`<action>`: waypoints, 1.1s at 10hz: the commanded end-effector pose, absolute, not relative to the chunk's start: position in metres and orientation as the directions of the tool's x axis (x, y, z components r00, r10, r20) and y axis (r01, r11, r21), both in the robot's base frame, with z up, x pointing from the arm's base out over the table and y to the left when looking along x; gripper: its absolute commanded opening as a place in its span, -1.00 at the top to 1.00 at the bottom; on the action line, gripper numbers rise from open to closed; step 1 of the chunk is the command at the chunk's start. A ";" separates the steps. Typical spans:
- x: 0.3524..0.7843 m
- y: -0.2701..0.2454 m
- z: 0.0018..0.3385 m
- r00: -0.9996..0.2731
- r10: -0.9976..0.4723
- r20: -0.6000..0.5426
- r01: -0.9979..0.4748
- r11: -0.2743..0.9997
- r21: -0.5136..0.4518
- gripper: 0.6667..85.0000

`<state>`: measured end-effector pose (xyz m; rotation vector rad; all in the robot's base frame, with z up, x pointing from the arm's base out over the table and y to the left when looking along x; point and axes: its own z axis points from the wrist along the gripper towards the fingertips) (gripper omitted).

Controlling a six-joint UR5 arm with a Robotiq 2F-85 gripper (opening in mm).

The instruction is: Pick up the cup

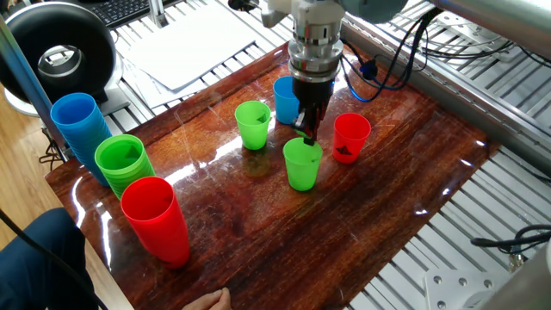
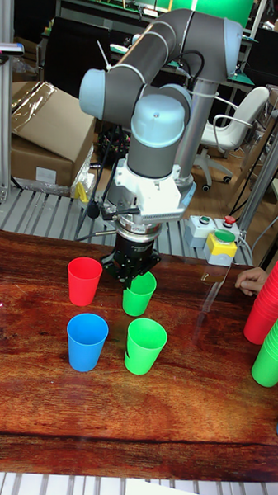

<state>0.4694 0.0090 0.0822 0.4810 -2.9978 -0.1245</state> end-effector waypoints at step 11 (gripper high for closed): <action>0.487 0.002 0.280 -0.951 -0.292 0.101 -0.287 0.956 0.063 0.98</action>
